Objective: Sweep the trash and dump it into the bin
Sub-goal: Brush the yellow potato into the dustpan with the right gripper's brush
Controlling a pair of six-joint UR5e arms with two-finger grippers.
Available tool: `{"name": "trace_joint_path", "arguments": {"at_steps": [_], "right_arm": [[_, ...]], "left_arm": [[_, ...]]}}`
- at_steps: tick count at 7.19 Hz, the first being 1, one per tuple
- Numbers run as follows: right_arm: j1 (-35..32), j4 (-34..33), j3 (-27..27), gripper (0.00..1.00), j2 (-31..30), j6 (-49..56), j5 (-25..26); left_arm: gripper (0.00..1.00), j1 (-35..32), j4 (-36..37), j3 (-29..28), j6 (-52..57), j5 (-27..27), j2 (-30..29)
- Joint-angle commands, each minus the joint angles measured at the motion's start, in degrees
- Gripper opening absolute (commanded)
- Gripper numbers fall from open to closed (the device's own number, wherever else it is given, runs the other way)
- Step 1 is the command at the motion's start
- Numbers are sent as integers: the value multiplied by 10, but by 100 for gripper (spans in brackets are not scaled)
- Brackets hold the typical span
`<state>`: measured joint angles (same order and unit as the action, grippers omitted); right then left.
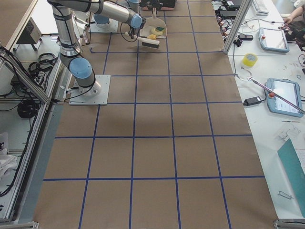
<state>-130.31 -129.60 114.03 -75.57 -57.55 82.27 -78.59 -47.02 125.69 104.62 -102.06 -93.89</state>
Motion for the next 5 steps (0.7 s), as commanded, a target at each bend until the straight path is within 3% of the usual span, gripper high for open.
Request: {"name": "trace_joint_path", "arguments": {"at_steps": [1, 3, 5], "right_arm": [[-8, -45, -26, 0, 36, -26, -5], [-28, -40, -93, 0, 74, -57, -25], [-45, -44, -121, 0, 99, -83, -31]], "left_arm": [[0, -9, 1, -1, -14, -2, -8], [0, -10, 40, 5, -14, -2, -9], [0, -18, 54, 4, -16, -16, -12]]}}
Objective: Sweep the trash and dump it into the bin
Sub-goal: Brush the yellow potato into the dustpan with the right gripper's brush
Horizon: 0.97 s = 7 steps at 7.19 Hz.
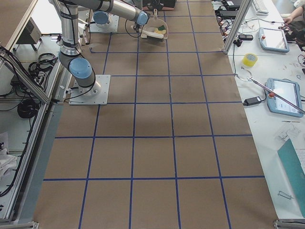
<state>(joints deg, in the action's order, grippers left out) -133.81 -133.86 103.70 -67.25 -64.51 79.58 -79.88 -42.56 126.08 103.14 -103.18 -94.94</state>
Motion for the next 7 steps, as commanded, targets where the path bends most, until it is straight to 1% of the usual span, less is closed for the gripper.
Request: {"name": "trace_joint_path", "arguments": {"at_steps": [1, 2, 4, 6, 7], "right_arm": [[-10, 1, -20, 0, 16, -23, -4], [-10, 3, -22, 0, 13, -24, -4], [-7, 9, -36, 0, 5, -24, -28], [1, 28, -37, 0, 5, -2, -22], [-2, 30, -38, 0, 5, -12, -23]], "left_arm": [[0, -8, 19, 1, -1, -5, -4], [0, -8, 20, 0, -2, -5, -4], [0, -8, 22, -1, -1, -5, -4], [0, -8, 22, -3, -2, -5, -5], [0, -8, 22, -3, -3, -4, -7]]}}
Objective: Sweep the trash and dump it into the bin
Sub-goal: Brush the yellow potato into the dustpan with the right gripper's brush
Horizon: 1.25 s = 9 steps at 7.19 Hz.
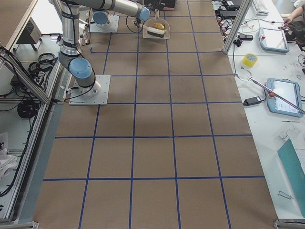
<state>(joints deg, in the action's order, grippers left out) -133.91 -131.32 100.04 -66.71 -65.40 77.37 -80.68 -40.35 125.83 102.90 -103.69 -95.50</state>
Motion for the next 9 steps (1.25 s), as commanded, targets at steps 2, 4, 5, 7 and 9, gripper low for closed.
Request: {"name": "trace_joint_path", "arguments": {"at_steps": [2, 4, 5, 7, 9], "right_arm": [[0, 17, -3, 0, -1, 5, 1], [-1, 26, 3, 0, 0, 18, 18], [0, 51, -1, 0, -1, 31, 36], [1, 61, 1, 0, -10, 47, 36], [1, 62, 0, 0, -10, 54, 37]], "left_arm": [[0, 0, 0, -1, -2, 4, -1], [0, 8, 8, -6, -9, 8, -1], [0, 8, 10, -6, -13, 8, -1], [0, 8, 10, -6, -14, 8, -1], [0, 8, 10, -6, -14, 8, -1]]}}
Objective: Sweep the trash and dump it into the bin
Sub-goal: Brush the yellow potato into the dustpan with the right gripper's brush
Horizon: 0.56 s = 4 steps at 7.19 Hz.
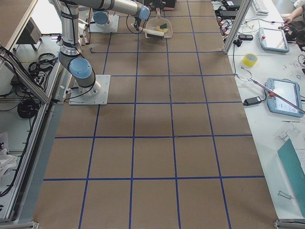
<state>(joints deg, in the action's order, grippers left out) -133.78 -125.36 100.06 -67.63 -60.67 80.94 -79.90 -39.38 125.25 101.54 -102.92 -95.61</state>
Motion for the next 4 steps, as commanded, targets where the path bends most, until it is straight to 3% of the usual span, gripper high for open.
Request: {"name": "trace_joint_path", "arguments": {"at_steps": [1, 4], "right_arm": [[0, 12, 2, 0, 0, 15, 23], [1, 35, -1, 0, -2, 34, 38]], "left_arm": [[0, 0, 0, 0, 0, 0, 0], [0, -1, -3, 1, 0, 2, -3]]}}
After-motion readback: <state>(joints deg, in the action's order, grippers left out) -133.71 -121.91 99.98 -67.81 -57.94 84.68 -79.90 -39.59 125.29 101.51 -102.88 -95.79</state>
